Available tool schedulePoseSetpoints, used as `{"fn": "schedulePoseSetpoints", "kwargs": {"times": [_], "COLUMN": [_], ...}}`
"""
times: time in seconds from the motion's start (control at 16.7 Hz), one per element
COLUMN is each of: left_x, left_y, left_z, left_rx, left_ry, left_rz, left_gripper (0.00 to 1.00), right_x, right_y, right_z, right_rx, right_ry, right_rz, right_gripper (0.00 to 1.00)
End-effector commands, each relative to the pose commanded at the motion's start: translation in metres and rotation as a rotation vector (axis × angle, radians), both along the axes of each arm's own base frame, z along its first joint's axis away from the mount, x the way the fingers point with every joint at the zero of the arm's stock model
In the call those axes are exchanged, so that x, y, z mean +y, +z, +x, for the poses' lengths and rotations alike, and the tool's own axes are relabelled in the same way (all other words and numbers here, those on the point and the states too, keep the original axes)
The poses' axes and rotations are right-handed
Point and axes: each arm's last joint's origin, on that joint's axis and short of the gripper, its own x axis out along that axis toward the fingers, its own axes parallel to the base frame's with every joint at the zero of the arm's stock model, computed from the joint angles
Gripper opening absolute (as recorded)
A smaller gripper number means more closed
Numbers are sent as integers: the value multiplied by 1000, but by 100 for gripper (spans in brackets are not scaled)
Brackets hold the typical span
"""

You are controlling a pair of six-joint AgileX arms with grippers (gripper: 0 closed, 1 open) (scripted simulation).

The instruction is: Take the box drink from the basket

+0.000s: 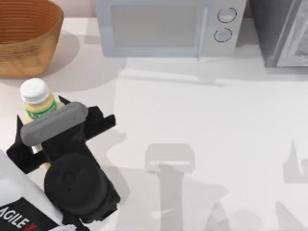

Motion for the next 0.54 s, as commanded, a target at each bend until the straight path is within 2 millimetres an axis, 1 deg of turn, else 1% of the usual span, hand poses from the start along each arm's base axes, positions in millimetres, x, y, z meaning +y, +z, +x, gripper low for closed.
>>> {"fn": "schedulePoseSetpoints", "kwargs": {"times": [0.18, 0.24, 0.54], "left_x": [0, 0, 0], "left_y": [0, 0, 0], "left_z": [0, 0, 0], "left_rx": [0, 0, 0], "left_ry": [0, 0, 0], "left_rz": [0, 0, 0], "left_gripper": [98, 100, 100], "right_x": [0, 0, 0], "right_y": [0, 0, 0], "right_z": [0, 0, 0], "right_rx": [0, 0, 0], "right_ry": [0, 0, 0], "right_rz": [0, 0, 0], "right_gripper": [100, 100, 100]}}
